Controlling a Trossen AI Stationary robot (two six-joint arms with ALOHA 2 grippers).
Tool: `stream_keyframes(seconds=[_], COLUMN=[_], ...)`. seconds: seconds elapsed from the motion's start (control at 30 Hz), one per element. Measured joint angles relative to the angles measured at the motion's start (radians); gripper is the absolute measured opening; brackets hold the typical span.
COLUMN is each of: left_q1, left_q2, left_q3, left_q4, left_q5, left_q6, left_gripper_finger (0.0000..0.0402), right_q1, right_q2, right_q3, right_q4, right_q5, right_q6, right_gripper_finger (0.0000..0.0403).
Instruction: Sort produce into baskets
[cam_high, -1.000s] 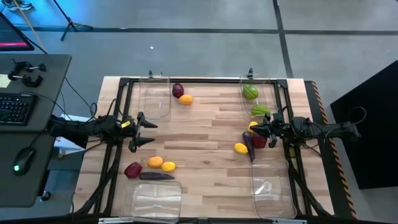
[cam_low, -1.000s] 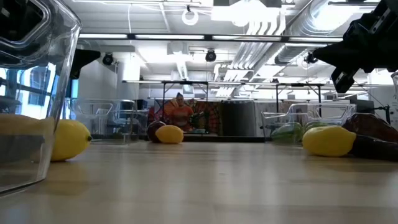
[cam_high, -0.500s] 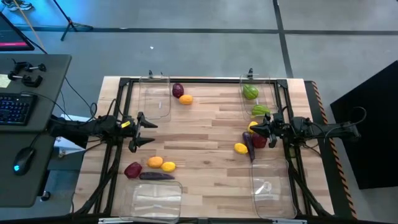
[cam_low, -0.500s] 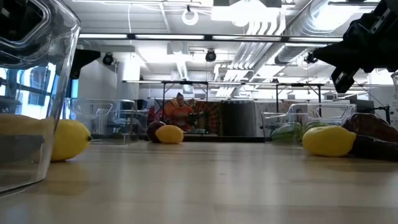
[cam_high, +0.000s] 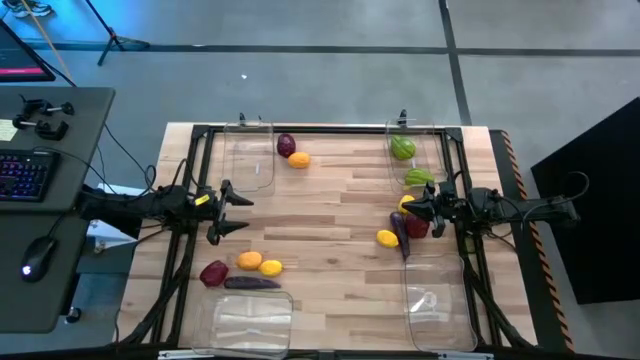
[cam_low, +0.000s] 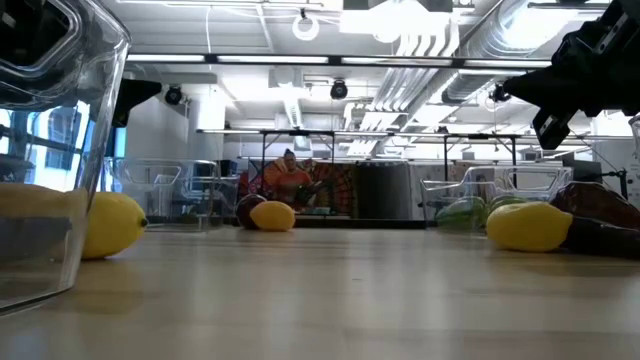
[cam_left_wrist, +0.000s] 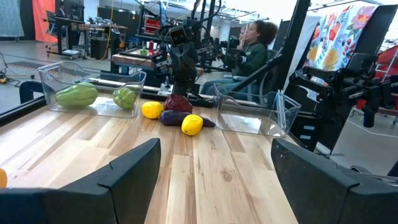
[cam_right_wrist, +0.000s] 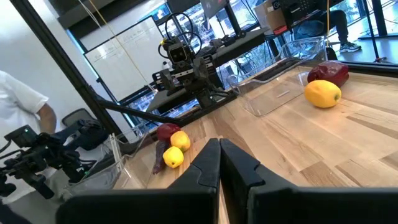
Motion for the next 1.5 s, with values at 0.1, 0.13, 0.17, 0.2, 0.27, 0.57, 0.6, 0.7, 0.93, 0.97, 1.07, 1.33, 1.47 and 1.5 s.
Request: stream_keyframes(seconds=[0.1,0.13,0.17,0.2,0.27,0.57,0.6,0.7,0.93,0.97,1.07,1.33,1.47,1.5], left_q1=[0.0,0.0,0.0,0.0,0.0,0.0,0.0,0.0,0.0,0.0,0.0,0.0,0.001,0.002], left_q2=[0.0,0.0,0.0,0.0,0.0,0.0,0.0,0.0,0.0,0.0,0.0,0.005,0.005,0.005], left_q3=[0.0,0.0,0.0,0.0,0.0,0.0,0.0,0.0,0.0,0.0,0.0,0.0,0.0,0.005], left_q4=[0.0,0.0,0.0,0.0,0.0,0.0,0.0,0.0,0.0,0.0,0.0,0.396,0.662,0.706], left_q5=[0.0,0.0,0.0,0.0,0.0,0.0,0.0,0.0,0.0,0.0,0.0,-0.073,-0.29,-0.311], left_q6=[0.0,0.0,0.0,0.0,0.0,0.0,0.0,0.0,0.0,0.0,0.0,-0.283,-0.301,-0.315], left_gripper_finger=[0.0294,0.0294,0.0294,0.0294,0.0294,0.0294,0.0294,0.0294,0.0294,0.0294,0.0294,0.0294,0.0294,0.0294], right_q1=[0.0,0.0,0.0,0.0,0.0,0.0,0.0,0.0,0.0,0.0,0.0,0.0,0.0,0.0], right_q2=[0.0,0.0,0.0,0.0,0.0,0.0,0.0,0.0,0.0,0.0,0.0,0.0,0.0,0.0], right_q3=[0.0,0.0,0.0,0.0,0.0,0.0,0.0,0.0,0.0,0.0,0.0,0.0,0.0,0.0], right_q4=[0.0,0.0,0.0,0.0,0.0,0.0,0.0,0.0,0.0,0.0,0.0,0.0,0.0,0.0], right_q5=[0.0,0.0,0.0,0.0,0.0,0.0,0.0,0.0,0.0,0.0,0.0,0.0,0.0,0.0], right_q6=[0.0,0.0,0.0,0.0,0.0,0.0,0.0,0.0,0.0,0.0,0.0,0.0,0.0,0.0], right_gripper_finger=[0.0,0.0,0.0,0.0,0.0,0.0,0.0,0.0,0.0,0.0,0.0,0.0,0.0,0.0])
